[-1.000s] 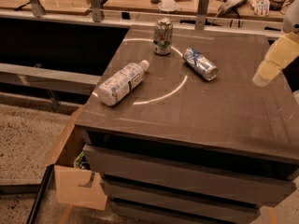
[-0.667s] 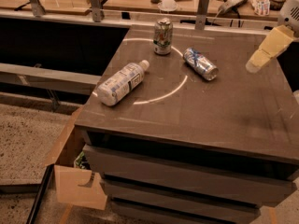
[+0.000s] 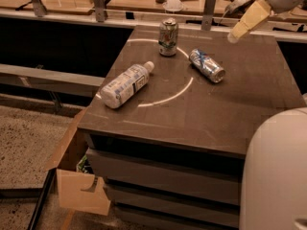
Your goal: Place redbull can upright
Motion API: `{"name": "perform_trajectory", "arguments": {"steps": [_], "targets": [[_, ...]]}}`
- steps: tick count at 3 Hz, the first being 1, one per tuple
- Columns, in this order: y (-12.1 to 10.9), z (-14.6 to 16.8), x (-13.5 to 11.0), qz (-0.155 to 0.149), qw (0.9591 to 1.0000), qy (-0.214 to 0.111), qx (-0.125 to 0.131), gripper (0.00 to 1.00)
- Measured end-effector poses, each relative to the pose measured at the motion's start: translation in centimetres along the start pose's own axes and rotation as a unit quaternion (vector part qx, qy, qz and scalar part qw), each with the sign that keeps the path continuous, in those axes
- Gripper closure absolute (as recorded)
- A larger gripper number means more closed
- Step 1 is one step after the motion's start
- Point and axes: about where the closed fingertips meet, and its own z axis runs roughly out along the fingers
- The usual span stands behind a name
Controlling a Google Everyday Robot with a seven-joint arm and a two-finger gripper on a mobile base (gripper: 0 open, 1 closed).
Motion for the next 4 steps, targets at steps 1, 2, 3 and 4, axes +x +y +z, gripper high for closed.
{"name": "perform_trajectory", "arguments": {"steps": [1,2,3,4], "targets": [[1.3,1.3,-3.1,-0.013,0.9999,0.002,0.004,0.0],[3.2,3.1,-5.0,-0.041,0.9991,0.011,-0.003,0.0],[4.6,5.3,-5.5,-0.057,0.9978,0.031,-0.01,0.0],[4.6,8.5,-5.0,-0.037,0.9969,0.069,-0.004,0.0]]}}
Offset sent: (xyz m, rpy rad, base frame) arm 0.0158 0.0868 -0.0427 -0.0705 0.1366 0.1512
